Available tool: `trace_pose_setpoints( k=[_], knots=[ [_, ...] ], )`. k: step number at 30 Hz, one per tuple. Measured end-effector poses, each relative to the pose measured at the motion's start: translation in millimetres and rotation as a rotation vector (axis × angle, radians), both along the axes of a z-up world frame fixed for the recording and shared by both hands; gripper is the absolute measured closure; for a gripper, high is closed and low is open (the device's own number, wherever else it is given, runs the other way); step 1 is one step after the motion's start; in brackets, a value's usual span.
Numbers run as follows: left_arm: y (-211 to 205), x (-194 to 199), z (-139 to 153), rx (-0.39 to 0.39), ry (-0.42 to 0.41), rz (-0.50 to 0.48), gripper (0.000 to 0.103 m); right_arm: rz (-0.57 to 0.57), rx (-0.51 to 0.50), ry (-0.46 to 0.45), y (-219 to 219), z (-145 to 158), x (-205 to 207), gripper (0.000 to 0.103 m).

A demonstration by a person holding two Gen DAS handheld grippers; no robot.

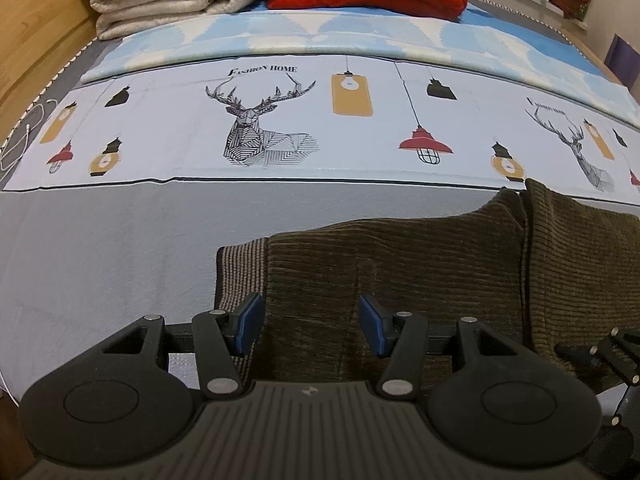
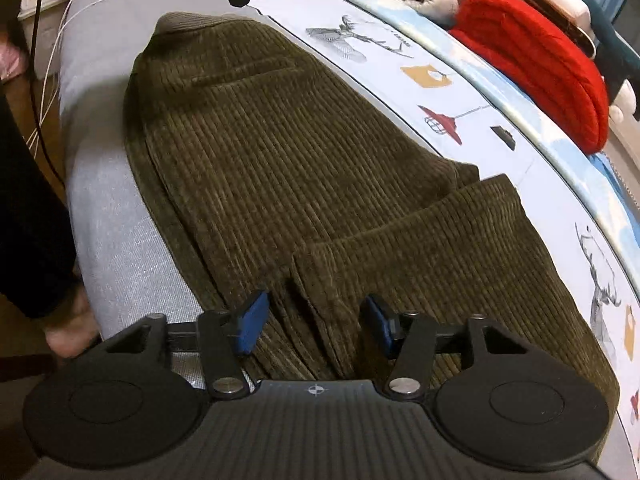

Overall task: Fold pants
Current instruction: 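Lay the corner down on the pants and open the right gripper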

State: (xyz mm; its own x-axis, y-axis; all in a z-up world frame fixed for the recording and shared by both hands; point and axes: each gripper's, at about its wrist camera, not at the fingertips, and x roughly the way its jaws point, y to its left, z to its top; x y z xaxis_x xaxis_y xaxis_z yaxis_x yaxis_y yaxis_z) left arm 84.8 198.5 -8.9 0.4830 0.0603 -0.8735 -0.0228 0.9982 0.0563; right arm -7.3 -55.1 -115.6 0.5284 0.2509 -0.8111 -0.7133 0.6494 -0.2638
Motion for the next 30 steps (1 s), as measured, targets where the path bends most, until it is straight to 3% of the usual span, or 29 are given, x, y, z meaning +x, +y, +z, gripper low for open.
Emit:
trace_pose_setpoints(
  k=[3, 5, 7, 10, 12, 14, 17, 19, 22, 25, 26, 30],
  knots=[
    [3, 0, 2, -0.010, -0.007, 0.001, 0.045, 0.033, 0.029, -0.055, -4, 18, -7, 0.086],
    [4, 0, 3, -0.013, -0.011, -0.003, 0.045, 0.124, 0.033, -0.117, -7, 32, -24, 0.087],
    [3, 1, 4, -0.013, -0.014, -0.006, 0.045, 0.183, 0.028, -0.117, -13, 30, -35, 0.087],
    [1, 2, 5, -0.021, -0.013, -0.002, 0.045, 0.189, -0.065, -0.066, -23, 7, -42, 0.085],
    [-4, 1, 5, -0.030, -0.013, -0.010, 0.045, 0.154, -0.021, -0.057, -29, 16, -46, 0.079],
    [-10, 2, 5, -0.029, -0.012, -0.029, 0.045, 0.110, 0.127, -0.030, -44, 42, -47, 0.075],
    [-15, 2, 4, -0.030, -0.014, -0.039, 0.045, -0.017, 0.307, -0.046, -84, 79, -46, 0.059],
    [-11, 1, 3, -0.051, -0.009, -0.026, 0.045, -0.160, 0.348, -0.050, -118, 89, -39, 0.057],
    [-1, -2, 1, -0.094, 0.004, 0.004, 0.045, -0.407, 0.258, -0.012, -166, 76, -21, 0.058],
    [14, -7, -1, -0.121, 0.015, 0.039, 0.045, -0.604, 0.044, 0.165, -201, 31, -5, 0.059],
    [20, -9, -2, -0.134, 0.020, 0.053, 0.045, -0.634, 0.037, 0.222, -211, 19, -4, 0.061],
    [49, -21, -6, -0.246, 0.037, 0.131, 0.044, -0.609, 0.108, 0.151, -203, 44, -4, 0.061]
  ],
)
